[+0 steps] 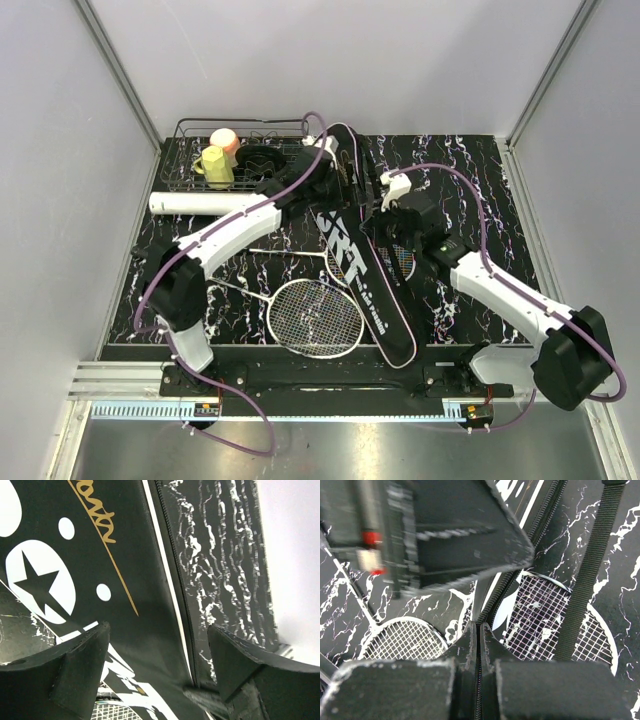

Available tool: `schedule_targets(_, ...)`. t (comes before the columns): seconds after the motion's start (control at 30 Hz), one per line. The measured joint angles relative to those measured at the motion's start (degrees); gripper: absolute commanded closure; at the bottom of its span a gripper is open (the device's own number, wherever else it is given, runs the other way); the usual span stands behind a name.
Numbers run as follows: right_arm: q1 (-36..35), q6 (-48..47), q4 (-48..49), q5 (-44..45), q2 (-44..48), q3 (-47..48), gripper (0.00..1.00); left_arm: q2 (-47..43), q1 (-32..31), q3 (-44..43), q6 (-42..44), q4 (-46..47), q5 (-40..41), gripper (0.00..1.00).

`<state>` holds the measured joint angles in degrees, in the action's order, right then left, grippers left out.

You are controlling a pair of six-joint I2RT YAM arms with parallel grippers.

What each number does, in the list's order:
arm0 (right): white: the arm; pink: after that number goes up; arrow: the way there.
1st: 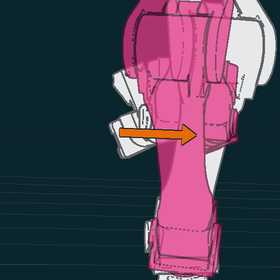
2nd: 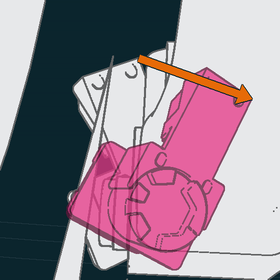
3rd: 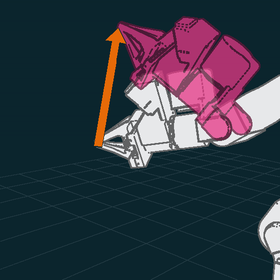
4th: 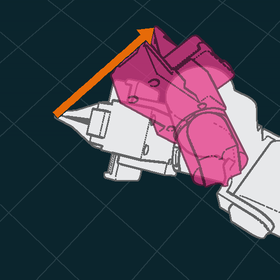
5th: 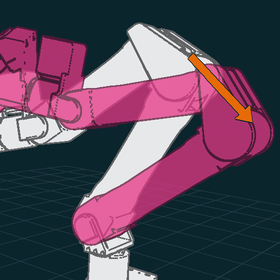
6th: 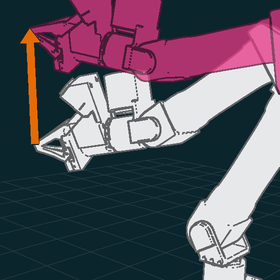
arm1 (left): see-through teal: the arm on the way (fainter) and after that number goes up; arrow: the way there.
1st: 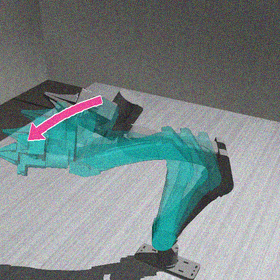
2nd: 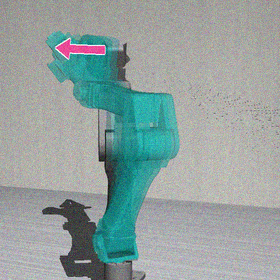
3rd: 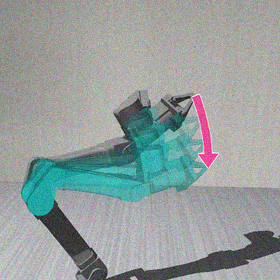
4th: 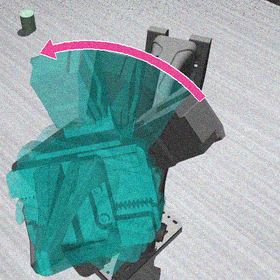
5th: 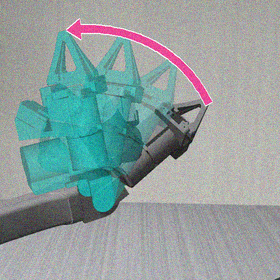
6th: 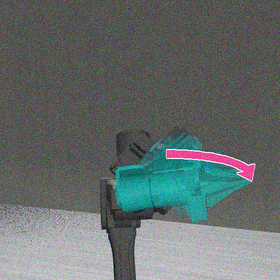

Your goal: Pack up the badminton gear

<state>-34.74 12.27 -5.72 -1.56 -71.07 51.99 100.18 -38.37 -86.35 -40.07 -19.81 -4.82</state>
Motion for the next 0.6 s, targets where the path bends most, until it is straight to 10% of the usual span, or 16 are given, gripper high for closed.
schedule_targets(0.13, -0.79, -0.66, 1.2, -0.96, 0.7, -0.85, 1.0, 3.21, -1.51, -2.62, 1.88, -1.64, 3.17, 0.26)
schedule_targets(0.3, -1.81, -1.22, 1.53, -1.05, 1.88, -1.01, 0.96, 6.08, -2.67, -5.31, 4.66, -3.48, 5.86, 0.82)
schedule_targets(0.4, -2.03, -0.55, 0.81, -1.16, 2.01, -0.94, 0.56, 6.05, -3.28, -5.55, 6.58, -3.89, 5.95, 0.94)
schedule_targets(0.6, -2.4, 3.19, -11.8, -0.28, 3.32, 4.39, 0.16, 3.02, -3.3, -0.9, 12.46, -0.57, 3.8, 0.96)
